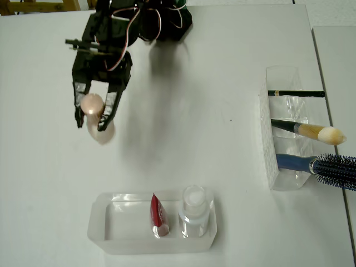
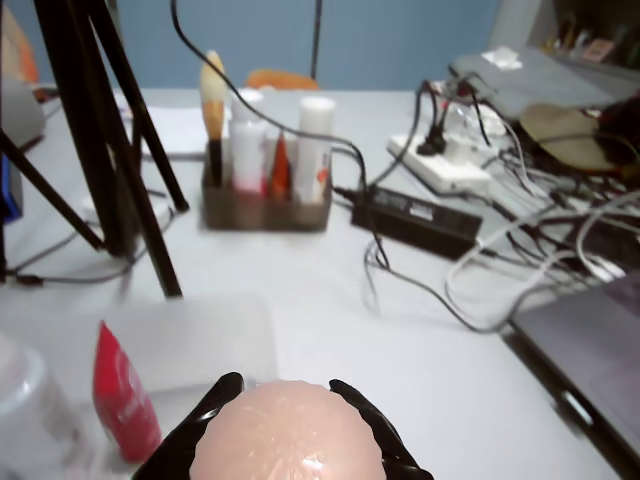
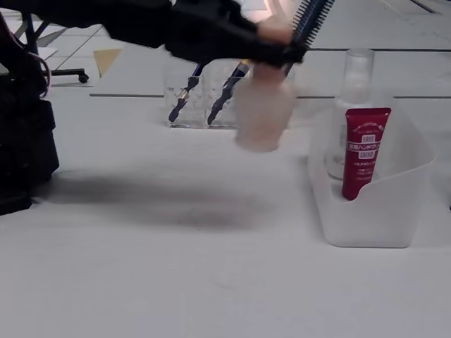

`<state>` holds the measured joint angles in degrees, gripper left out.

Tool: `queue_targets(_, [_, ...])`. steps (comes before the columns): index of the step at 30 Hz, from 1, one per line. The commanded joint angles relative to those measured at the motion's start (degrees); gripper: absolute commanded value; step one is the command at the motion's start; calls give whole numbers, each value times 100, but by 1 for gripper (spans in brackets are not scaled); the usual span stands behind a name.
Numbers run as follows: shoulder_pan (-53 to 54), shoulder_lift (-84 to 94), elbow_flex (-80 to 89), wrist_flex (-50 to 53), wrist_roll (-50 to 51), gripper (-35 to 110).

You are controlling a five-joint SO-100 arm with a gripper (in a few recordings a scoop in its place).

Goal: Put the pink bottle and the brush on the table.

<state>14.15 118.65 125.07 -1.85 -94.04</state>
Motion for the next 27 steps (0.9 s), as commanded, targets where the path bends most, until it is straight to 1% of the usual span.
queue_targets(1, [378, 809, 369, -114, -79, 0])
queue_targets(13, [1371, 1837, 1626, -316, -237, 0])
queue_targets(20, [2021, 2268, 2355, -624, -492, 0])
queue_targets(27, [2610, 2391, 2900, -1178, -756, 0])
